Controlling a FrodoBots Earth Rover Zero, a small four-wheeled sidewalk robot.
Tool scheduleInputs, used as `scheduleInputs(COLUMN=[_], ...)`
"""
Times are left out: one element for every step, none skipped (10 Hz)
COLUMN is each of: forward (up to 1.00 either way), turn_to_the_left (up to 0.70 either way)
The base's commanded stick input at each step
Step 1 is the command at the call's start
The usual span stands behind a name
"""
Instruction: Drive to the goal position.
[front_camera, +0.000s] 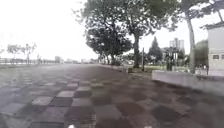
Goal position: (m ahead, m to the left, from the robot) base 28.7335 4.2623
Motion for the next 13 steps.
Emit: scheduleInputs(forward=[0.70, 0.70, 0.70, 0.70, 0.70, 0.70, 0.70, 0.70, 0.70, 0.70, 0.70, 0.70, 0.70], turn_to_the_left=[0.00, 0.00, 0.00, 0.00, 0.00, 0.00, 0.00, 0.00, 0.00, 0.00, 0.00, 0.00, 0.00])
